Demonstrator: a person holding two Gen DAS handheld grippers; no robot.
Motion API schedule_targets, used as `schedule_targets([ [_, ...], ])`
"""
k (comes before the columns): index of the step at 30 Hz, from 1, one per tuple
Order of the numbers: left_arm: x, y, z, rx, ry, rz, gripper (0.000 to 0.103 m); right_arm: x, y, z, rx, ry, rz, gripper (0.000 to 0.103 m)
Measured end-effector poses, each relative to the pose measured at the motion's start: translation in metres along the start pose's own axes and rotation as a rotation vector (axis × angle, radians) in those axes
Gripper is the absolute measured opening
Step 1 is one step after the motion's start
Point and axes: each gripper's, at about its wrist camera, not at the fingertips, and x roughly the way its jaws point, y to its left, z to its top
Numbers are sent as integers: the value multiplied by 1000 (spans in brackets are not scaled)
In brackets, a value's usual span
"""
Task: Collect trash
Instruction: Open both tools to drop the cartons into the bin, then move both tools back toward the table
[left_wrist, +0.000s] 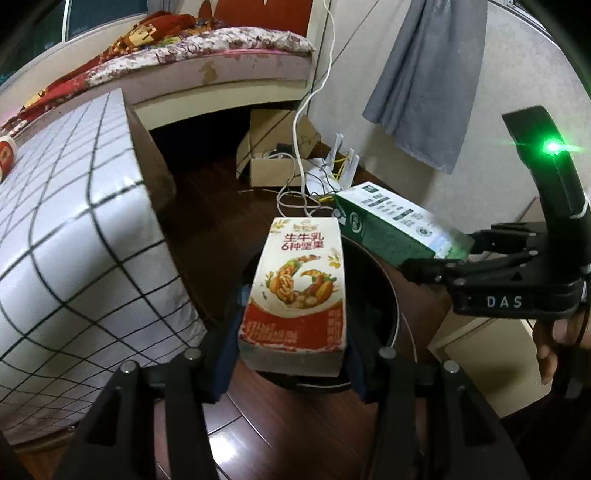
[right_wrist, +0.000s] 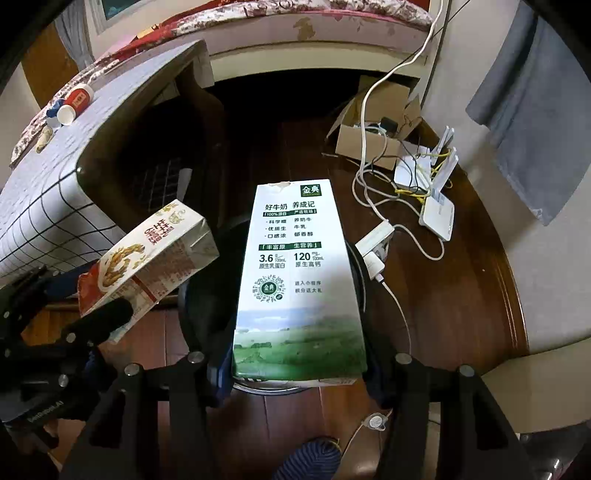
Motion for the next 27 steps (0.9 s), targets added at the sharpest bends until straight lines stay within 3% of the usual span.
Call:
schedule_targets([
  [2, 4, 1, 2, -9, 4, -25, 53, 5, -1, 0, 2, 19, 1, 58],
  [3, 5, 3, 2, -19, 7, -23, 65, 9, -3, 0, 6, 31, -9, 64],
  [4, 6, 4, 1, -29, 13, 2, 88, 12, -6, -1, 13, 36, -32, 87],
  [5, 5, 5, 0, -35, 3, 24, 95, 15, -9, -2, 19, 40, -47, 98],
  [6, 4, 6, -1, -40, -11, 39, 98, 16, -12, -2, 25, 46, -53, 102],
  [14, -2, 18, -6, -64, -27, 145, 102, 13, -27, -3, 57, 36, -117, 102],
  [27, -15, 19, -2, -55, -64, 165, 102, 5, 0, -3, -22, 2, -108, 102],
])
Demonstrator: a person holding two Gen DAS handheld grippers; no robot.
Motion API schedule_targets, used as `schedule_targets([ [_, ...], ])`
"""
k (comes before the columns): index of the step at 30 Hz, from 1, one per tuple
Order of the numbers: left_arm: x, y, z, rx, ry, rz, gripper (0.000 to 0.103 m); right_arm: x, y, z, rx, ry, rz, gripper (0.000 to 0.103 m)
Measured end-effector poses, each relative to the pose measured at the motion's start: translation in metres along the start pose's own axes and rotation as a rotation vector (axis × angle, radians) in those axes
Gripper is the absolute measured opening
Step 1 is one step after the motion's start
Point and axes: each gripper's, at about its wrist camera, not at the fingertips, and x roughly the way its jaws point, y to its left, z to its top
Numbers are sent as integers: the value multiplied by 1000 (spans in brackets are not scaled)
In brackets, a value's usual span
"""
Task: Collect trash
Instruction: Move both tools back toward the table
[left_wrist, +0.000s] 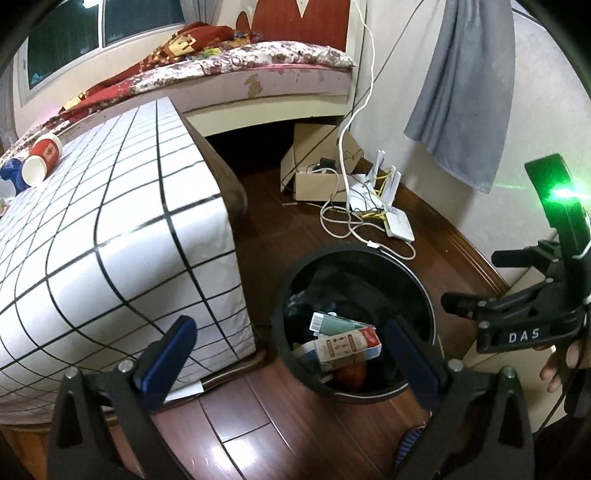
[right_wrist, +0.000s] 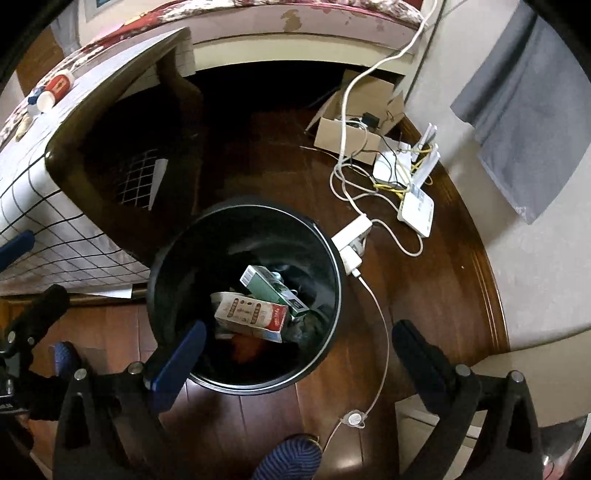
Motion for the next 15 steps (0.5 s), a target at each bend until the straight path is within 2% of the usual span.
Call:
schedule_targets([
  [15, -15, 8, 6, -18, -33, 31, 102, -16, 19, 6, -59, -55, 0, 102],
])
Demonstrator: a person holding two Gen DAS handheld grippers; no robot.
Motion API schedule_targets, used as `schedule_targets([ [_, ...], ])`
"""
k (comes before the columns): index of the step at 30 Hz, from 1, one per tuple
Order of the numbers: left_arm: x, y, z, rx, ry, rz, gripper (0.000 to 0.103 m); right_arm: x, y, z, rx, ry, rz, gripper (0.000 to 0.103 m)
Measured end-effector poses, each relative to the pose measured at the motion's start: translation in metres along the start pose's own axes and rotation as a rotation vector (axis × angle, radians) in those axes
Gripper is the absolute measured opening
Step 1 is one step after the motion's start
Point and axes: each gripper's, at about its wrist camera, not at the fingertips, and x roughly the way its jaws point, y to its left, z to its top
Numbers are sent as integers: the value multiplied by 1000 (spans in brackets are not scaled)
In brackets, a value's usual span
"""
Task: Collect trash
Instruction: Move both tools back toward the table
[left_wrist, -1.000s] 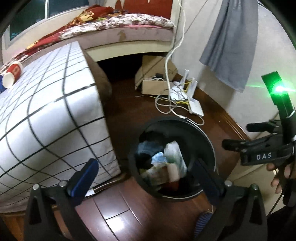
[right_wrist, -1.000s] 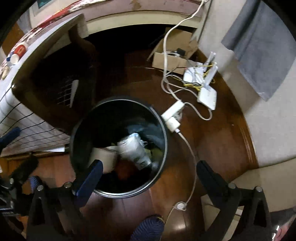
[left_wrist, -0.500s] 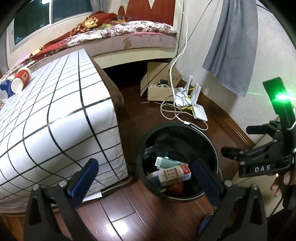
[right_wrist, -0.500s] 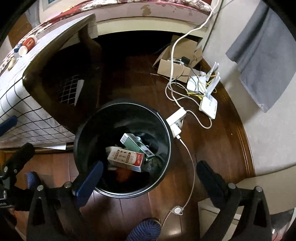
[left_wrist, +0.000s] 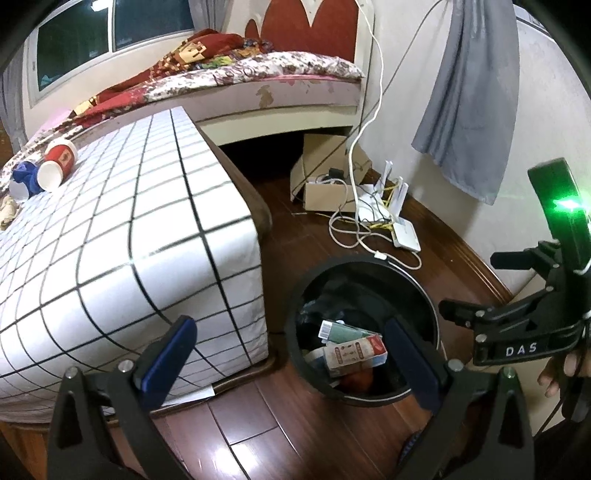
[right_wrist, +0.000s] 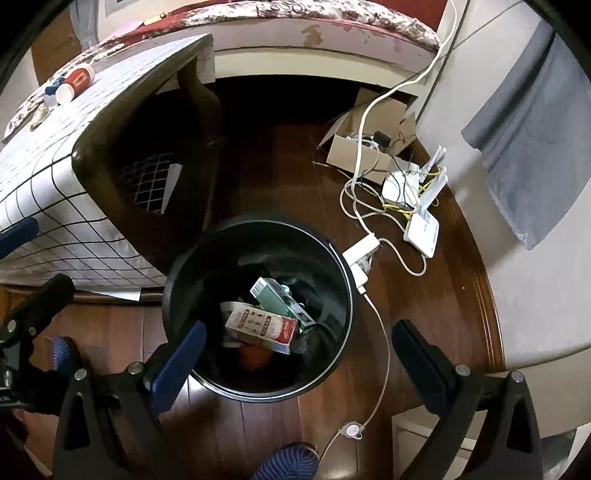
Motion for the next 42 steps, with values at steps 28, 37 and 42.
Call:
schedule_targets([
  [28, -68, 159, 32, -173, -161, 223, 102, -50, 114, 90, -46, -310, 129, 102],
  [37, -86, 257, 26, -262, -170, 358, 102, -49, 180, 126, -104, -370, 225, 102],
  [42, -92, 308, 28, -301, -169, 427, 102, -51, 230, 157, -134, -370, 290, 102],
])
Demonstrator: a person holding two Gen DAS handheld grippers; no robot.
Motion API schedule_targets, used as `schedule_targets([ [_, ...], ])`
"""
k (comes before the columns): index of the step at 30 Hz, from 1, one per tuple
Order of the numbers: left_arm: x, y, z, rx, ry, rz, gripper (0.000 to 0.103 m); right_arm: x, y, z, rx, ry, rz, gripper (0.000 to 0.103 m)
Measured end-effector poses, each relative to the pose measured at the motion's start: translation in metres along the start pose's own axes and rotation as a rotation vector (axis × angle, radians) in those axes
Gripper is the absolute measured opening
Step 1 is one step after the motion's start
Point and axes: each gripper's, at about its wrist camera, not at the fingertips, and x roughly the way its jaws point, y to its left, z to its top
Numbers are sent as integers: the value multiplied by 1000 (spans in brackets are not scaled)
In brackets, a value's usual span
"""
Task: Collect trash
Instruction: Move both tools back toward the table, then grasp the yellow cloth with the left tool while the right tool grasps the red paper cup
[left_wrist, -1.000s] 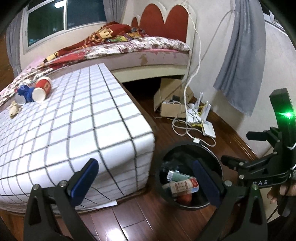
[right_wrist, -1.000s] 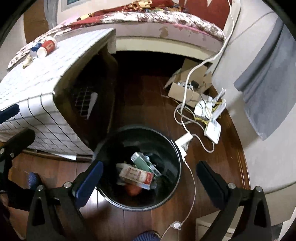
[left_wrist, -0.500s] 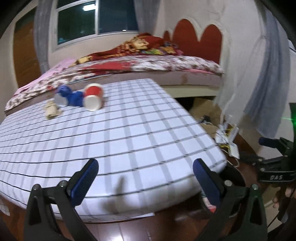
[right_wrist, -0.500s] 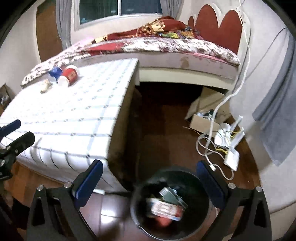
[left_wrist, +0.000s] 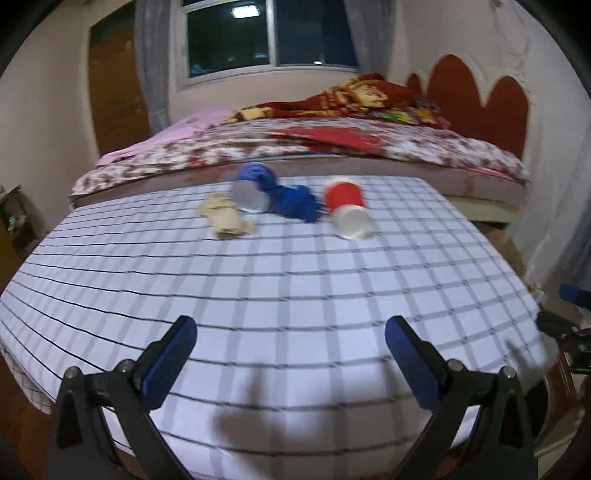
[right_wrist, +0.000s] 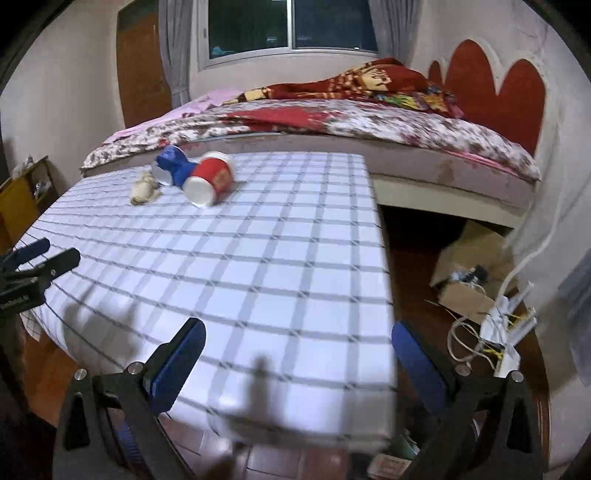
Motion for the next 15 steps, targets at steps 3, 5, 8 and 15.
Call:
schedule_targets([
  [3, 13, 26, 11, -24, 9, 33, 102, 16, 25, 22, -19, -7, 20, 102],
  [5, 19, 41, 18, -38, 6, 51, 102, 28, 45, 39, -33, -18, 62, 102],
  [8, 29, 57, 25, -53, 10, 49, 101, 48, 70, 59, -73, -20, 80, 102],
  [15, 67, 74, 38, -87, 34, 32, 96, 113, 96, 98, -50, 23, 70, 102],
])
